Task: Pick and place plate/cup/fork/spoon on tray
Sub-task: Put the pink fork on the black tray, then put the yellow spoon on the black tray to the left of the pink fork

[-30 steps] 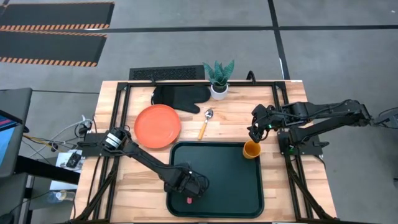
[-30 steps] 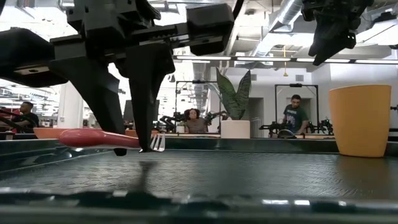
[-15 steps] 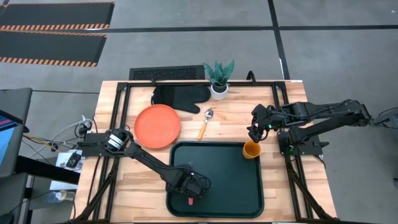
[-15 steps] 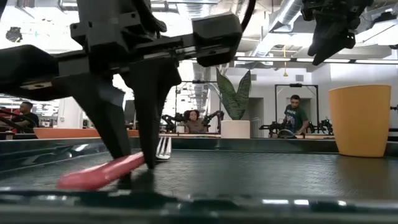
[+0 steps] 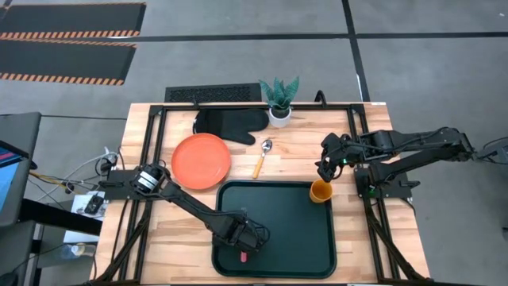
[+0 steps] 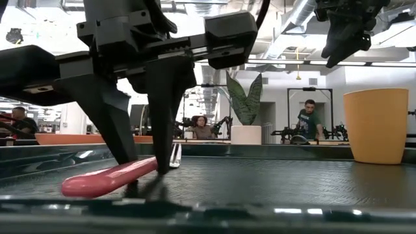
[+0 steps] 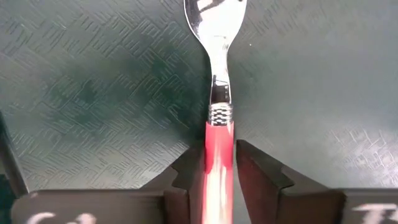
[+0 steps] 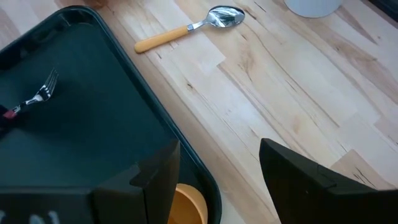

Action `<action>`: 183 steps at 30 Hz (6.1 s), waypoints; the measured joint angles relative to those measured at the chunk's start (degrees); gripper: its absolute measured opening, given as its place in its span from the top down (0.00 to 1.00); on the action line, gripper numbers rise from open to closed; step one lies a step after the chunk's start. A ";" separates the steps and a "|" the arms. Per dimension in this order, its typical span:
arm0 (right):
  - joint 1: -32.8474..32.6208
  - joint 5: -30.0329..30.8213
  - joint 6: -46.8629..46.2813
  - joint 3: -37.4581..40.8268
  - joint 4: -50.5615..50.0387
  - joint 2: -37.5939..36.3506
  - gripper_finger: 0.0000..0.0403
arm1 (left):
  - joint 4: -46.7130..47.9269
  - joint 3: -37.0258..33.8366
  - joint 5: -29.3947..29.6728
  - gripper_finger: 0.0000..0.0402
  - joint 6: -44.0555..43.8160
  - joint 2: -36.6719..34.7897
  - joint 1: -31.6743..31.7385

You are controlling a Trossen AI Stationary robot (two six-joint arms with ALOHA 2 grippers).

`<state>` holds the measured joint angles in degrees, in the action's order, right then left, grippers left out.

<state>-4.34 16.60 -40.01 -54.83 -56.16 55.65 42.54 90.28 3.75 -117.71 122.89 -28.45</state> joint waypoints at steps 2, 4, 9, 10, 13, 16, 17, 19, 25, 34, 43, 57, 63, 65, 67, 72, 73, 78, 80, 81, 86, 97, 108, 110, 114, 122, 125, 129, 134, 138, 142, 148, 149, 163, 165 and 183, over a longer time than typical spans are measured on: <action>0.00 0.02 0.00 0.00 0.00 -0.02 0.39 | 0.00 0.00 0.01 0.76 0.00 0.00 0.00; 0.00 0.00 0.00 0.00 -0.03 0.00 0.39 | 0.00 0.00 0.35 0.73 -0.02 0.00 0.02; 0.00 0.00 0.00 0.00 -0.04 -0.01 0.39 | -0.08 0.00 0.47 0.67 -0.09 -0.05 0.11; 0.00 0.00 0.00 0.00 -0.04 0.00 0.39 | -0.06 -0.02 0.32 0.66 -0.07 -0.23 0.11; 0.00 0.00 -0.02 0.00 -0.04 0.00 0.39 | 0.55 -0.02 0.54 0.64 0.02 -1.66 0.16; 0.00 0.00 -0.02 0.00 -0.04 0.00 0.39 | 0.86 -0.02 1.89 0.64 0.01 -3.78 0.15; 0.00 0.00 -0.01 0.00 -0.04 0.00 0.39 | 0.88 -0.02 2.32 0.64 0.00 -4.40 0.18; 0.00 0.00 -0.01 0.00 -0.01 0.00 0.39 | 1.48 -0.02 2.99 0.64 0.60 -5.82 0.48; 0.00 0.00 0.00 0.00 -0.02 0.00 0.39 | 1.94 -0.02 4.99 0.64 7.83 -9.88 4.63; 0.00 -0.02 0.67 0.00 -0.02 0.00 0.39 | 1.29 -0.02 8.25 0.64 33.44 -12.81 22.10; 0.00 -0.04 2.67 0.00 -0.13 -0.01 0.39 | -1.16 -0.02 5.70 0.64 52.30 -12.22 40.09; 4.12 -0.04 1.03 -0.02 0.06 0.00 0.39 | -8.70 -0.13 1.01 0.64 64.64 -4.45 42.86; 7.18 -0.05 1.70 -0.02 -0.01 -0.02 0.39 | -10.00 -0.07 1.60 0.64 66.82 -2.80 42.04; 7.86 -0.07 2.61 -0.02 0.00 0.00 0.39 | -10.93 -0.04 1.32 0.64 66.99 -1.87 41.52; 8.44 -0.17 3.02 -0.02 -0.08 -0.02 0.39 | -9.77 -0.04 1.01 0.64 67.23 -1.05 41.11; 9.46 -0.20 3.35 -0.02 -0.28 -0.02 0.39 | -10.04 0.00 3.35 0.64 67.59 -0.76 40.39; 9.65 -0.20 3.87 -0.02 -0.28 0.00 0.39 | -9.41 0.00 4.25 0.64 67.61 -0.76 40.33; 9.81 -0.22 4.56 -0.02 -0.32 0.00 0.39 | -8.80 0.08 3.38 0.64 69.06 0.36 40.28; 9.81 -0.22 4.55 -0.02 -0.37 0.00 0.39 | -8.50 0.01 2.08 0.64 68.92 1.74 39.92; 9.81 -0.24 4.55 -0.02 -0.35 0.00 0.39 | -8.41 0.18 2.16 0.64 68.56 2.02 39.69; 9.81 -0.37 4.52 -0.02 -0.35 0.00 0.39 | -4.40 2.67 3.70 0.65 67.27 3.53 39.20; 9.81 -0.35 4.50 -0.02 -0.31 0.00 0.39 | -1.12 6.46 3.96 0.97 68.12 3.83 39.29; 9.81 -0.31 4.48 -0.02 -0.19 0.00 0.39 | -1.84 8.00 4.23 1.00 66.52 2.43 39.25; 9.81 -0.28 4.48 -0.02 -0.14 -0.02 0.39 | -0.91 9.54 4.92 1.00 67.28 2.43 38.94; 9.81 -0.22 4.50 -0.02 -0.06 -0.02 0.39 | -0.98 11.48 8.58 1.00 70.65 2.36 38.67; 9.81 -0.15 4.50 -0.02 -0.02 0.00 0.39 | -6.93 11.69 11.68 0.80 78.18 4.03 38.47; 9.79 -0.15 4.50 -0.02 -0.16 -0.02 0.39 | -5.83 11.45 15.37 0.67 76.93 4.82 37.54; 9.79 -0.15 4.52 -0.02 -0.36 -0.02 0.39 | -6.29 11.59 25.62 0.54 74.57 5.71 34.73; 9.79 -0.15 4.52 -0.02 -0.37 0.00 0.39 | -7.36 10.40 31.22 0.48 70.22 5.57 32.12; 9.79 -0.15 4.95 -0.02 -0.36 0.00 0.39 | -11.38 4.71 28.39 0.47 67.35 5.77 31.71; 9.79 -0.15 5.77 -0.02 -0.35 0.00 0.39 | -19.83 -0.86 26.81 0.50 66.74 5.75 32.07; 9.79 -0.17 5.75 -0.02 -0.35 0.00 0.39 | -21.71 -3.63 26.64 0.60 64.68 5.16 33.45; 9.79 -0.17 5.75 -0.02 -0.35 0.00 0.39 | -22.54 -4.11 26.36 0.63 65.27 5.10 33.62; 9.79 -0.17 5.71 -0.02 -0.35 0.00 0.39 | -23.06 -5.21 22.68 0.94 66.21 4.82 34.18; 9.79 -0.15 5.57 -0.02 -0.34 0.00 0.39 | -23.16 -5.13 22.22 0.94 66.12 3.95 34.14; 9.79 -0.02 8.61 -0.02 4.36 0.00 0.39 | -21.64 -4.63 23.56 0.99 66.56 -7.28 32.87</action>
<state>5.45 16.58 -31.40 -54.85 -51.80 55.66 20.90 85.65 27.31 -51.15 115.61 4.43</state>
